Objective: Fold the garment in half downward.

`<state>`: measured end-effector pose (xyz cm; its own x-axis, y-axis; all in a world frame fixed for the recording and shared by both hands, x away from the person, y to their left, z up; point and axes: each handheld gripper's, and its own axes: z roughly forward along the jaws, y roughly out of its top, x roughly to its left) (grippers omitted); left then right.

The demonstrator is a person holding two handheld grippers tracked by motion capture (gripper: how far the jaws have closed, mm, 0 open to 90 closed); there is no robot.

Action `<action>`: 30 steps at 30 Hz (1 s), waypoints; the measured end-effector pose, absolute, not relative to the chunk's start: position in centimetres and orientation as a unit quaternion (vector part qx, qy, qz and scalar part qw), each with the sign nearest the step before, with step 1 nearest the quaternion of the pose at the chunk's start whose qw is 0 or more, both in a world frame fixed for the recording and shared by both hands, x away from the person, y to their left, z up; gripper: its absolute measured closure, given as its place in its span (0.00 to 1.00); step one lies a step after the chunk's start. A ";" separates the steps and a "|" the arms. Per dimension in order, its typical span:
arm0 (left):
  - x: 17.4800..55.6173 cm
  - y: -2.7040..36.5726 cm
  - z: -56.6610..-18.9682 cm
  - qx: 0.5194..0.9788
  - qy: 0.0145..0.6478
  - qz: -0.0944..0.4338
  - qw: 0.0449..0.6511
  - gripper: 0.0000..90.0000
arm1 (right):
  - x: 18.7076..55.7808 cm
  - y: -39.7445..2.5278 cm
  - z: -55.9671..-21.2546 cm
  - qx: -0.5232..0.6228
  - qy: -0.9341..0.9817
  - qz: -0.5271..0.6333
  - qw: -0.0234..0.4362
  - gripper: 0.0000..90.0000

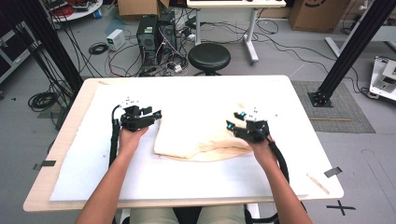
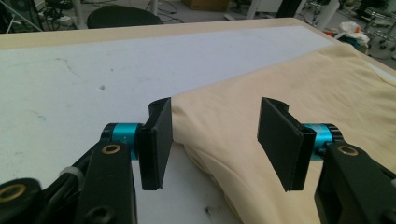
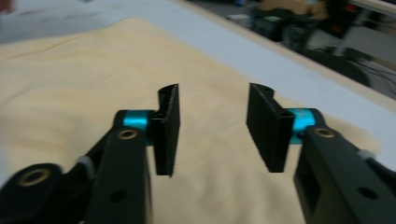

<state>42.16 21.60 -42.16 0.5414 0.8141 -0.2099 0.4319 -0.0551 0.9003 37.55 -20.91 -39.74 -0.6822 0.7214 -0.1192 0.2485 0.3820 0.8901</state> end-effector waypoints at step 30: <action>37.4 23.4 -43.3 0.703 0.434 0.174 0.536 0.26 | 37.0 -14.8 -43.4 0.194 0.921 0.307 0.141 0.99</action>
<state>37.35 23.41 -43.27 0.5630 0.7964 -0.2209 0.4244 -0.0493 0.9041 36.98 -14.83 -43.36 -0.8853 0.4433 -0.1404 0.2702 0.7362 0.6205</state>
